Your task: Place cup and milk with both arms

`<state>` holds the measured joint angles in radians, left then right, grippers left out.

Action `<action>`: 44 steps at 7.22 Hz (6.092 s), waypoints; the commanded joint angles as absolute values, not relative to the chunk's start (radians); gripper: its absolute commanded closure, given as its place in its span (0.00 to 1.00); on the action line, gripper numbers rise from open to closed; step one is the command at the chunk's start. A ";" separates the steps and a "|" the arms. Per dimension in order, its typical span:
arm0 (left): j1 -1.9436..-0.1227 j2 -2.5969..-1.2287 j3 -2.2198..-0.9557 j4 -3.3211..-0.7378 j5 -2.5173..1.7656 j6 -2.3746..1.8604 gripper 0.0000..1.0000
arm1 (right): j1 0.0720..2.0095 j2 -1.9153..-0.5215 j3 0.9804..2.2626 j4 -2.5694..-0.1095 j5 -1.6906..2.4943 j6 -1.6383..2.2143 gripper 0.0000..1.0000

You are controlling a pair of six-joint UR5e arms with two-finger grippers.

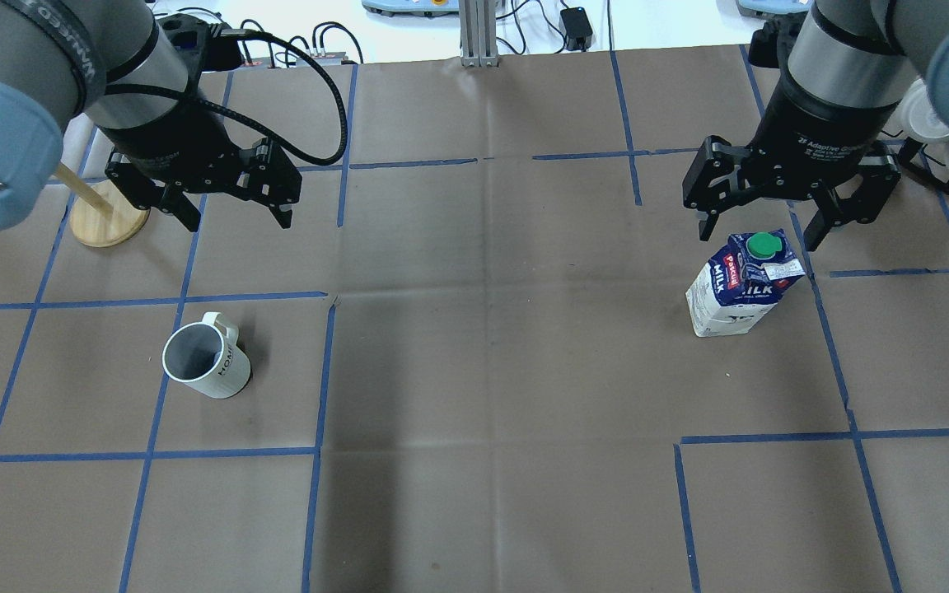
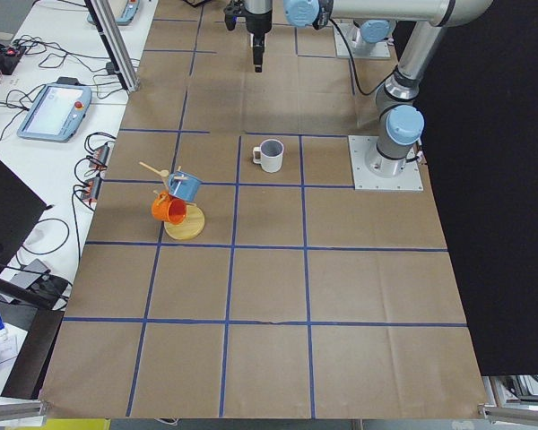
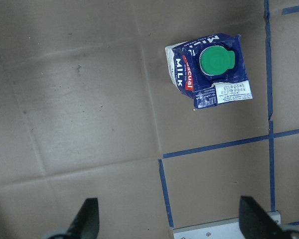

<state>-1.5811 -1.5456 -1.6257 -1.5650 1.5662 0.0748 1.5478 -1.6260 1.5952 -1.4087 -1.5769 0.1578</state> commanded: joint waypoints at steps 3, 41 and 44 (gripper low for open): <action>-1.363 -1.540 -1.903 -1.336 1.624 0.276 0.00 | 1.548 -1.626 1.594 -1.410 -1.578 0.155 0.00; -1.782 -2.213 -1.318 -1.290 1.506 -0.281 0.99 | 1.545 -1.626 1.595 -1.408 -1.585 0.152 0.00; -1.784 -2.226 -1.321 -1.292 1.526 -0.281 0.87 | 1.545 -1.626 1.595 -1.407 -1.585 0.153 0.00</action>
